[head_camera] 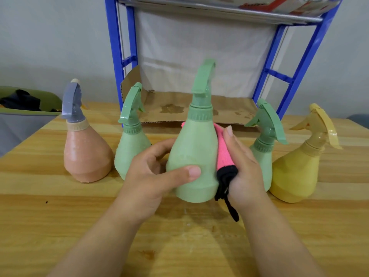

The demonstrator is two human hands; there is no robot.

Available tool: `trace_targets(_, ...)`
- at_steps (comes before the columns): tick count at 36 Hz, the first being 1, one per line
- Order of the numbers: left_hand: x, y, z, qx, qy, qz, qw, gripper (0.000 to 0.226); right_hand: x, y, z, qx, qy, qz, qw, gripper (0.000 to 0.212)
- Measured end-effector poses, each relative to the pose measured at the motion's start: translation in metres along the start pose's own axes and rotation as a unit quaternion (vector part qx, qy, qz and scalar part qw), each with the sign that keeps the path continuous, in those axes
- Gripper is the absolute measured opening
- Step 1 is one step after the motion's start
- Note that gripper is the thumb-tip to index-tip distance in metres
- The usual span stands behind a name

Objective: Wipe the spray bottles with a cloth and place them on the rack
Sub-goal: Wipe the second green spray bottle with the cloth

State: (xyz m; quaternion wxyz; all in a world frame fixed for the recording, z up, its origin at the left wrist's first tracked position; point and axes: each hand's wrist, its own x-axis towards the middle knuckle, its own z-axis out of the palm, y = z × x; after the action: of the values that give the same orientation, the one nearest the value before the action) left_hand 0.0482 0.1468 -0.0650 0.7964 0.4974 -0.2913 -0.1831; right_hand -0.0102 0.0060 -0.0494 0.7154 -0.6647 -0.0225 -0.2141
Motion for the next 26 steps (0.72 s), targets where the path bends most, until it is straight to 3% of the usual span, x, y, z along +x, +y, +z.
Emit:
trace_targets(5, 0.002, 0.002, 0.004, -0.034, 0.063, 0.044, 0.996, 0.066, -0.002, 0.004, 0.003, -0.013, 0.036, 0.03, 0.999, 0.025)
trace_targets(8, 0.003, 0.002, 0.005, -0.045, 0.107, 0.066, 0.991, 0.061, -0.004, 0.002, 0.01, -0.048, -0.009, -0.02, 0.999, 0.027)
trace_targets(11, 0.005, 0.001, 0.005, -0.046, 0.144, 0.081, 0.985, 0.057, -0.003, 0.009, 0.018, -0.103, -0.031, -0.092, 0.99, 0.047)
trace_targets(14, 0.007, 0.002, 0.003, -0.054, 0.157, 0.094, 0.982, 0.061, -0.003, 0.018, 0.022, -0.24, -0.029, -0.155, 0.958, 0.059)
trace_targets(17, 0.007, 0.003, 0.001, -0.061, 0.14, 0.095, 0.984, 0.062, -0.005, 0.022, 0.023, -0.286, -0.006, -0.203, 0.936, 0.068)
trace_targets(20, 0.005, 0.003, -0.001, -0.048, 0.106, 0.074, 0.99, 0.064, -0.002, 0.022, 0.026, -0.209, 0.006, -0.197, 0.958, 0.068)
trace_targets(24, 0.003, 0.006, 0.0, -0.021, 0.077, 0.044, 0.996, 0.072, -0.001, 0.015, 0.019, -0.038, 0.014, -0.113, 0.993, 0.037)
trace_targets(26, 0.003, 0.005, 0.002, -0.003, 0.08, 0.035, 0.996, 0.073, -0.001, 0.017, 0.015, -0.01, 0.023, -0.078, 0.997, 0.034)
